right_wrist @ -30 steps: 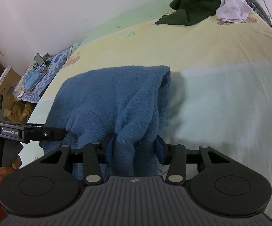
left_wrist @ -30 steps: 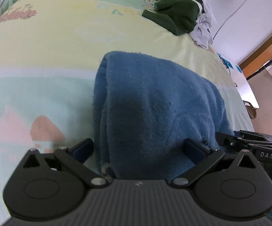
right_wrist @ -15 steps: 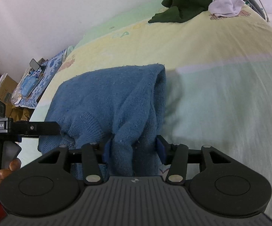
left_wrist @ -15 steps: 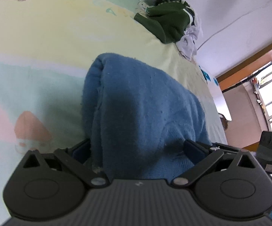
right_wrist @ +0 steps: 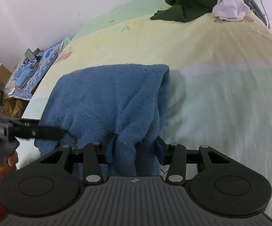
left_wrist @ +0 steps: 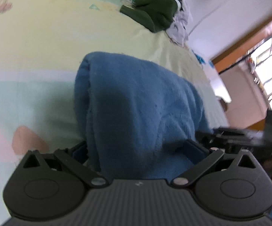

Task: Fold clothes
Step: 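Hold the folded blue sweater bundle edge closed with both grippers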

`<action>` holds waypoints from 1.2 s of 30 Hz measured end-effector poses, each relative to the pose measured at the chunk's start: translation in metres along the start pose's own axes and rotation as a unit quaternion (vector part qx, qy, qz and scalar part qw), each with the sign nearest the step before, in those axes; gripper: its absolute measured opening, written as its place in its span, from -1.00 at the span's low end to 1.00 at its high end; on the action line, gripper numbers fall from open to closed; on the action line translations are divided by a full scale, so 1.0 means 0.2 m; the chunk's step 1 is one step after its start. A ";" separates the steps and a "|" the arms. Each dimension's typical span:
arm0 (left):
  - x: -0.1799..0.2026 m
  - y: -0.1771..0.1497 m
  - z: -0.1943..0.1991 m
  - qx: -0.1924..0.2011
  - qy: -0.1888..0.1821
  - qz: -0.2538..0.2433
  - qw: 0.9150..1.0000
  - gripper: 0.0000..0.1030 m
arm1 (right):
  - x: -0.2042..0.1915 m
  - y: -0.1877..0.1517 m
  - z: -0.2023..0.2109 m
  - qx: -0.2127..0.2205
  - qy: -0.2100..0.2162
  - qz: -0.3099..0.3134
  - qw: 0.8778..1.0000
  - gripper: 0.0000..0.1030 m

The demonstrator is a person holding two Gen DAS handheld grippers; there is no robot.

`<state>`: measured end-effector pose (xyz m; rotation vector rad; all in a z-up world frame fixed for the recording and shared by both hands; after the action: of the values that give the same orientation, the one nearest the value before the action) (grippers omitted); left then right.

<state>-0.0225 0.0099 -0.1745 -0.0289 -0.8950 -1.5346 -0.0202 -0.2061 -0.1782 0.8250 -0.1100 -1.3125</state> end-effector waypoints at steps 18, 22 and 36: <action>0.08 -0.01 -0.07 0.006 0.111 -0.026 0.993 0.99 | -0.04 -0.03 0.01 0.029 -0.036 0.002 0.999 -0.11; 0.10 -0.01 -0.08 0.006 0.126 -0.026 0.992 0.99 | -0.02 -0.02 0.00 0.024 -0.030 -0.013 0.999 -0.06; 0.12 0.00 -0.12 0.003 0.162 -0.012 0.987 0.99 | 0.03 -0.04 -0.02 0.021 -0.009 -0.073 0.997 0.16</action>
<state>-0.0160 -0.0240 -0.1790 0.2305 -0.6429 -1.5052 -0.0233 -0.2101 -0.1881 0.8696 -0.0927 -1.4602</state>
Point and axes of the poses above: each gripper's, at about its wrist camera, not at the fingertips, and z roughly against the way its jaws point, x to its right, y to its top, the point moved 5 cm from there along -z, roughly the way its jaws point, and after that the axes turned 4 degrees about x, right-handed, at the moved point
